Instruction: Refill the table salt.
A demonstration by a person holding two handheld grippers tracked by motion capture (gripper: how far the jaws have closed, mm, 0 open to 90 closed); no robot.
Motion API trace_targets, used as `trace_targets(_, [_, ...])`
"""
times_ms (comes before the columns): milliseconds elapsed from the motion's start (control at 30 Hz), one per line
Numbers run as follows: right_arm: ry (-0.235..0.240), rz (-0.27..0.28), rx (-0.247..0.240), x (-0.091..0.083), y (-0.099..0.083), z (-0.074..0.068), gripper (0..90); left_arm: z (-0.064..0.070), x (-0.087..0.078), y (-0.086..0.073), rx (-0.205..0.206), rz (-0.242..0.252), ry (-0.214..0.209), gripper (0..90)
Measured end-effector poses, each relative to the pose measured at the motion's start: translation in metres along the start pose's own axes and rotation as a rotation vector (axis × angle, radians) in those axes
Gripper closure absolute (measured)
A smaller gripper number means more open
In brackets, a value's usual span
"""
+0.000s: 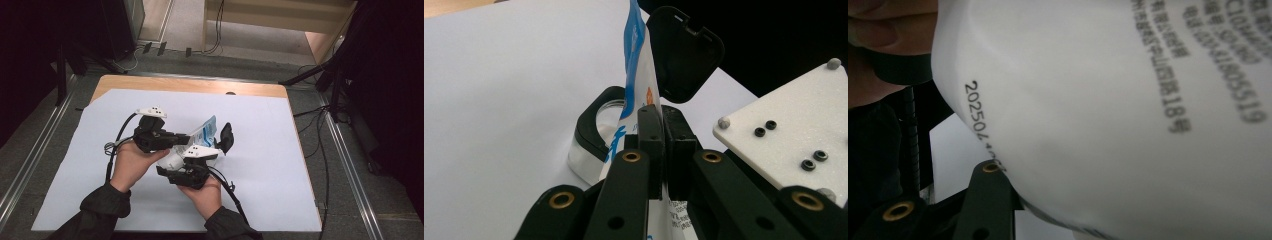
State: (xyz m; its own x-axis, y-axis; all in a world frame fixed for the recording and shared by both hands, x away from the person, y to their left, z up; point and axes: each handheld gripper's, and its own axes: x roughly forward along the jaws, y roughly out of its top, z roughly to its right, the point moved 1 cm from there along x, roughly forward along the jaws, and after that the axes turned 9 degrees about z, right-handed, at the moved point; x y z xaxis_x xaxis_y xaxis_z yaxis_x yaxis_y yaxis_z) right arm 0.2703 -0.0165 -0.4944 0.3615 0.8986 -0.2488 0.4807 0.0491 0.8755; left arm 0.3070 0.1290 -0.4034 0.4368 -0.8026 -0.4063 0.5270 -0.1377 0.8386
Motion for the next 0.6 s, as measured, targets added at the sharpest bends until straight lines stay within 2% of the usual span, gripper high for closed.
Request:
trace_targets(167, [0.009, 0.005, 0.022, -0.0004, 0.0005, -0.0007, 59.5, 0.0000, 0.0004, -0.0001, 0.001, 0.003, -0.002, 89.7])
trace_targets(600, [0.016, 0.002, 0.032, -0.0005, 0.0012, 0.0011, 59.4, -0.0010, 0.0013, 0.0002, 0.002, 0.011, 0.002, 89.7])
